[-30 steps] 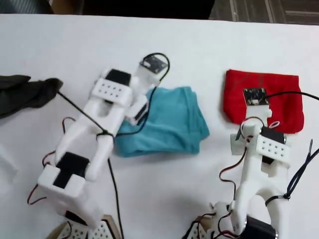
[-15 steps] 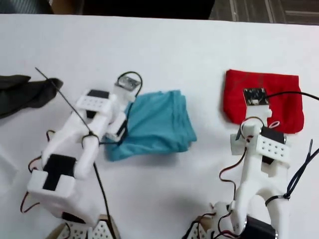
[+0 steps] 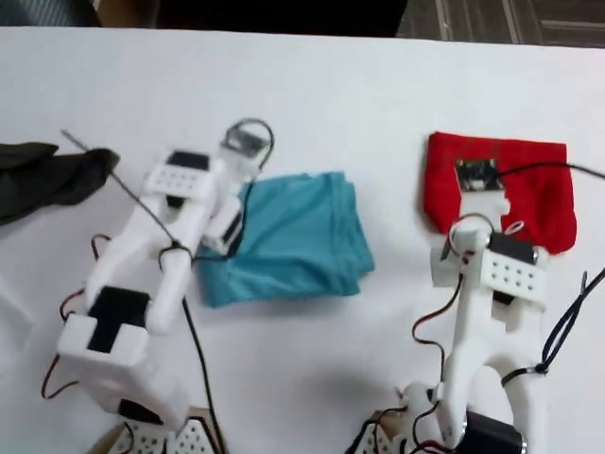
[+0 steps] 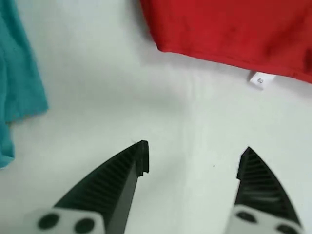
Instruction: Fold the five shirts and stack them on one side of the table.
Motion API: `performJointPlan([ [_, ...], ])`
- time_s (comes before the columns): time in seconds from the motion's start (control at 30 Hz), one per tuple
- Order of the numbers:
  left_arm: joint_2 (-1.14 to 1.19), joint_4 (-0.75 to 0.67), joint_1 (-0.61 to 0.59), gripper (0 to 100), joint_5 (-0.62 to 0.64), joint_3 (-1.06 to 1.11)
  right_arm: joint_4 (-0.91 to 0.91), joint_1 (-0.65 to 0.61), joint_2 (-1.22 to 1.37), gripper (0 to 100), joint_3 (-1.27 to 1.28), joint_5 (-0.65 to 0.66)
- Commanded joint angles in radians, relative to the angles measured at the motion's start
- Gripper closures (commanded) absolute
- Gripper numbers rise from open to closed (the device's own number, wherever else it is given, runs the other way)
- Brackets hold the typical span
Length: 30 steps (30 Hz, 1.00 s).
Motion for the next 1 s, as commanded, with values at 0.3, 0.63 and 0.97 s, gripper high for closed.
performJointPlan([
  [0.3, -0.015, 0.281, -0.103, 88, 0.014, -0.367, 0.317, -0.300, 0.208, 70.1, -0.488, -0.192],
  [0.63, -0.015, 0.181, -0.351, 88, 0.061, -0.265, 0.363, -0.518, 0.619, 58.8, -0.795, -0.143],
  [0.97, -0.015, 0.097, -0.417, 88, 0.060, -0.122, 0.443, -0.605, 0.831, 59.1, -1.231, 0.057],
])
